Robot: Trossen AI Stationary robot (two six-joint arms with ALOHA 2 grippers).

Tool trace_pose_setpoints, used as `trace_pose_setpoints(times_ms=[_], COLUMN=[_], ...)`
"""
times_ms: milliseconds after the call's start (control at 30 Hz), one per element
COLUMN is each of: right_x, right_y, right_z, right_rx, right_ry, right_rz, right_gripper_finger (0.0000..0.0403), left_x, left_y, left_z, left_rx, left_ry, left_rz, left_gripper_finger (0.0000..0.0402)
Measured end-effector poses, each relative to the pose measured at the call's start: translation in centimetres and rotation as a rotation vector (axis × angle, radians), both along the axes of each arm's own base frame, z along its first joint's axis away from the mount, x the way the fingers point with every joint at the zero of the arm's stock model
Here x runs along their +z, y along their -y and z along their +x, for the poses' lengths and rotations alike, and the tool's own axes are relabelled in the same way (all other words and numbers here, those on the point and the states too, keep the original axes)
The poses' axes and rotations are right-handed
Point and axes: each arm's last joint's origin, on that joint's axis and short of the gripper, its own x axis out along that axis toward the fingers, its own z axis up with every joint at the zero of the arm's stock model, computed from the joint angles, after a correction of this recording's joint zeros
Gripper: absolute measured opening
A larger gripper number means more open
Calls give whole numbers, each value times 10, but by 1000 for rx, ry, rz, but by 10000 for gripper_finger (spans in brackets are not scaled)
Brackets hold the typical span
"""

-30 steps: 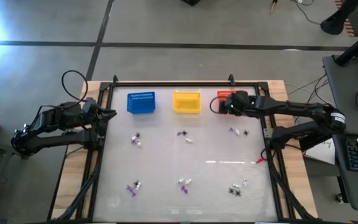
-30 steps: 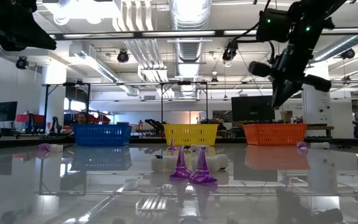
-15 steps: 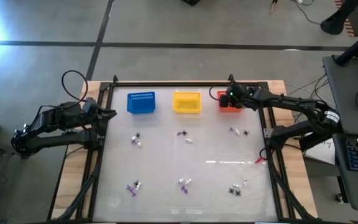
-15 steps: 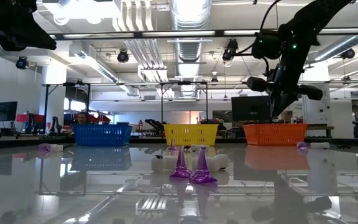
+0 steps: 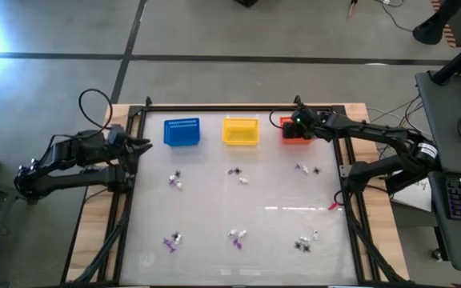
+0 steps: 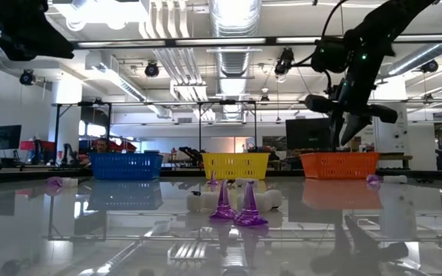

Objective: Sort Halloween decoration
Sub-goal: Put the purple hat toy into the orange bin, then put the black spider toy into the blue bin

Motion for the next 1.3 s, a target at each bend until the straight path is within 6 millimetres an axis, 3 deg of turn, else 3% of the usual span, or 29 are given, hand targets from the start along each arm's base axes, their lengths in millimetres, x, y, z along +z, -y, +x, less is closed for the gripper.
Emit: trace_pose_setpoints(times_ms=[167, 400, 633, 933, 1100, 1300], right_x=[3, 16, 51, 105, 119, 121], right_y=[-5, -10, -9, -9, -11, -12], right_z=[2, 4, 15, 27, 24, 23], right_rx=[79, 218, 368, 607, 648, 648], right_ry=[102, 220, 273, 285, 240, 232], right_rz=[113, 199, 86, -124, -136, -128], right_gripper_finger=[111, 111, 110, 110, 102, 93], left_x=[1, -7, -5, -17, -30, -46], left_y=[-1, -8, -13, -19, -18, -19], left_z=[19, 48, 73, 100, 105, 110], left_rx=[-110, -120, -121, -130, -169, -141], left_ry=[-44, -175, -138, -233, -341, -478], left_rz=[-2, -27, -15, -37, -106, -186], left_gripper_finger=[99, 86, 84, 84, 84, 84])
